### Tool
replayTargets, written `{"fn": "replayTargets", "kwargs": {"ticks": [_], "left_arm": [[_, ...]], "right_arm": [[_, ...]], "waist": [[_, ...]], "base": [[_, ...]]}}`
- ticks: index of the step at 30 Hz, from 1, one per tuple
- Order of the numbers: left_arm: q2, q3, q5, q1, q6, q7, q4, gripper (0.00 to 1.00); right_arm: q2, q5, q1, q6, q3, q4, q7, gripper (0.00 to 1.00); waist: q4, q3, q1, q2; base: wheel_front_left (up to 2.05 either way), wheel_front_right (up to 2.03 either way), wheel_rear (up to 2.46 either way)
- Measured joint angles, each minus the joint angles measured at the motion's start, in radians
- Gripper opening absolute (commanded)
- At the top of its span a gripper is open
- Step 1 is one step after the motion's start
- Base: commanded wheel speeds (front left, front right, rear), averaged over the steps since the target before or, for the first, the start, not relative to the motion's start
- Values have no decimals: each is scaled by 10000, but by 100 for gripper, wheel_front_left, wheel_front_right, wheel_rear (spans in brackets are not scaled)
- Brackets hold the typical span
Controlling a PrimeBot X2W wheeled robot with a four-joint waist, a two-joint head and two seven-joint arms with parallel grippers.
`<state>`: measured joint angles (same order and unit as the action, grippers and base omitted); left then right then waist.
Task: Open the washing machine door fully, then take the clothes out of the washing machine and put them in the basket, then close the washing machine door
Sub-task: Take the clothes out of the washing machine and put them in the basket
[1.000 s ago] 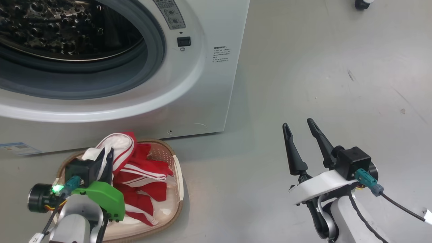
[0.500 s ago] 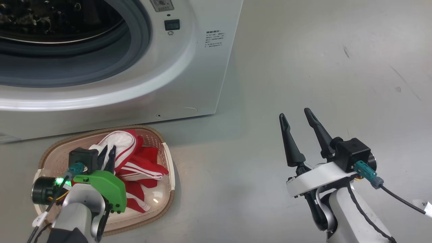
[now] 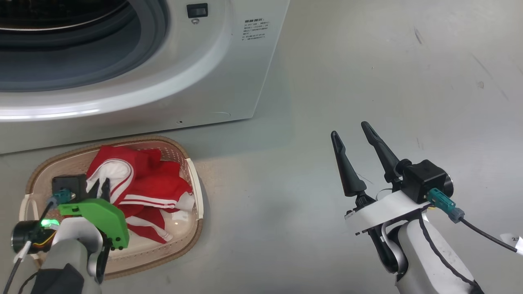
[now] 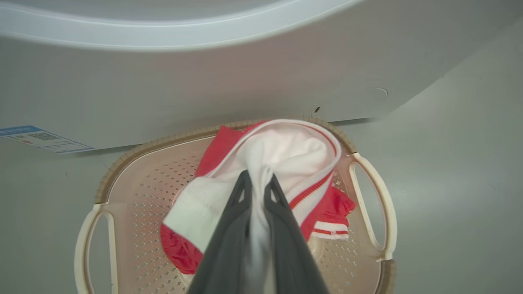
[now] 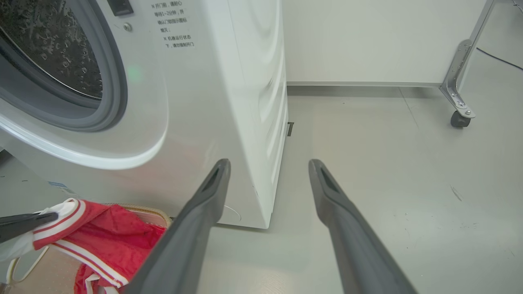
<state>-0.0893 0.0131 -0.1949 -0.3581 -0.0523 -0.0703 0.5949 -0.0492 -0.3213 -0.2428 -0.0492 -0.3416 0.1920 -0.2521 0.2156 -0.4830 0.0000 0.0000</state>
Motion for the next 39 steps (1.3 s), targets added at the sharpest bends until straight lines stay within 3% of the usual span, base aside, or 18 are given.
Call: {"fn": "replayTargets", "kwargs": {"ticks": [17,36,37,39], "left_arm": [[-431,-397,-2,-1021,477,-224,2057,0],[-462,-385,0,-1600,573,113,3542,0],[-460,-387,0,-1639,579,151,3599,27],[-462,-389,2,-1693,663,290,3676,100]], "right_arm": [[0,159,-407,90,150,-257,0,100],[0,188,-559,92,157,-245,0,100],[0,188,-560,92,157,-245,0,100],[-2,188,-562,92,157,-242,0,100]], "waist": [[77,-1068,0,0],[37,-1218,2,0],[31,-1213,2,0],[19,-1200,1,0]], "base": [[0,0,0],[0,0,0],[0,0,0],[0,0,0]]}}
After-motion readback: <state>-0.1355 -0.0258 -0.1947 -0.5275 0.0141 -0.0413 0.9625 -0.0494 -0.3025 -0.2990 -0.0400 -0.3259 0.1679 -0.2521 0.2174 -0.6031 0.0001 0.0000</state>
